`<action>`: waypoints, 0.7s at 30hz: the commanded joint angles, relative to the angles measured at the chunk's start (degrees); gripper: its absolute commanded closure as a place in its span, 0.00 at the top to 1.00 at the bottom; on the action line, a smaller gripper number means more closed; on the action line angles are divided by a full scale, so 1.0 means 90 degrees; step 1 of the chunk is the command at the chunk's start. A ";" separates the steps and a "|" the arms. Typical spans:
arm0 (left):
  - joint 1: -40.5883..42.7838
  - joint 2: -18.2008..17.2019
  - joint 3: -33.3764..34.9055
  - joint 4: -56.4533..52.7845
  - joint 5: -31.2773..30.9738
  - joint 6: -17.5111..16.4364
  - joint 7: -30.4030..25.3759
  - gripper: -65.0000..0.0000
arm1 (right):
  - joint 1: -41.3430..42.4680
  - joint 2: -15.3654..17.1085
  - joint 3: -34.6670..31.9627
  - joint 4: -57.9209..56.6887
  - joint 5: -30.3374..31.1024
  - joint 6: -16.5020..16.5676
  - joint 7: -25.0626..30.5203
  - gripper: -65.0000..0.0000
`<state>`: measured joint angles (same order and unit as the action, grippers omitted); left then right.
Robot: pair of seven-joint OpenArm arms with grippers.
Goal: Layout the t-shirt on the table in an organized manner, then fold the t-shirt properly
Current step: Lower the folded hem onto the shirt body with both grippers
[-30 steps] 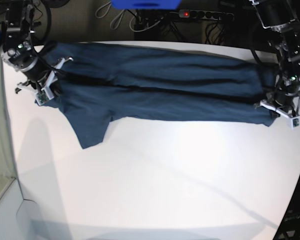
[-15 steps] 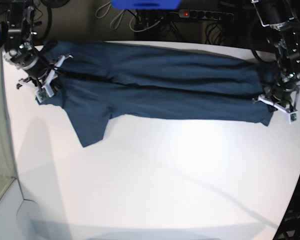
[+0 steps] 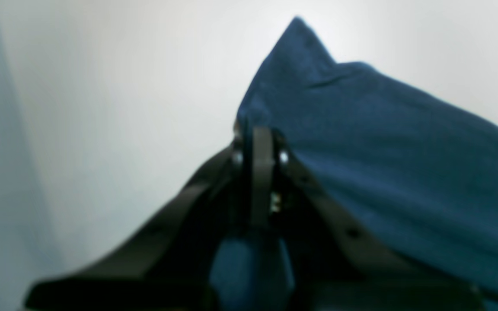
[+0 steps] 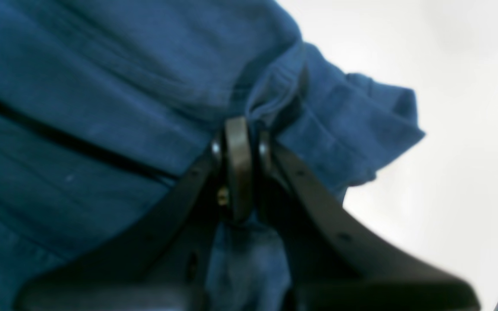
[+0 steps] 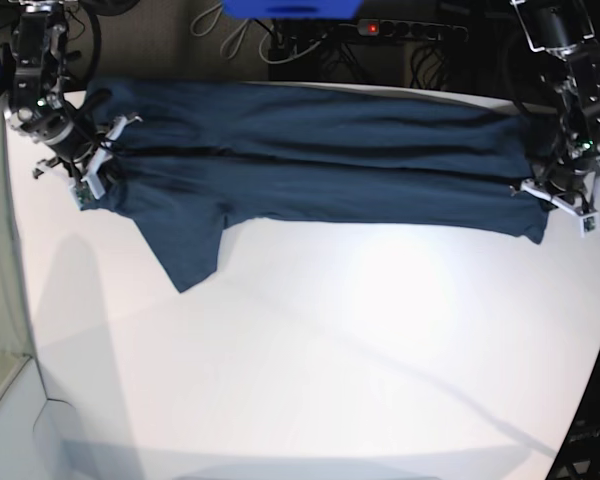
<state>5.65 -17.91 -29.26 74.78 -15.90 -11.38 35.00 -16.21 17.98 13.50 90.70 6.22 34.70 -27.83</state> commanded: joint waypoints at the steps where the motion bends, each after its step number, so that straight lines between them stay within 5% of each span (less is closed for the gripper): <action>1: -0.0056 -0.0115 -0.0036 -0.0002 0.0043 0.0038 -0.0046 0.01 | 0.0038 0.0108 0.0049 0.0077 -0.0002 0.0008 0.0079 0.02; 4: -0.0056 -0.0105 -0.0036 -0.0050 0.0043 -0.0040 -0.0055 0.01 | 0.0038 0.0117 0.0049 0.0077 -0.0012 0.0008 0.0070 0.02; 9: -0.0056 -0.0086 -0.0046 -0.0060 0.0101 -0.0851 -0.0055 0.01 | 0.0155 0.0117 0.0049 0.0057 -0.0022 0.0008 0.0060 0.06; 16: 0.0012 -0.0066 -0.0046 -0.0060 0.0072 -0.0958 -0.0055 0.01 | 0.0165 0.0117 0.0049 0.0077 -0.0022 0.0008 0.0050 0.43; 21: 0.0022 -0.0066 -0.0046 -0.0060 0.0072 -0.0968 -0.0055 0.01 | -0.0021 0.0108 0.0674 0.0585 0.0027 0.0008 0.0050 0.58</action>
<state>5.89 -17.96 -29.58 73.87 -15.31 -19.59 33.61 -16.67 17.85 19.07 95.04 6.20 34.70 -28.47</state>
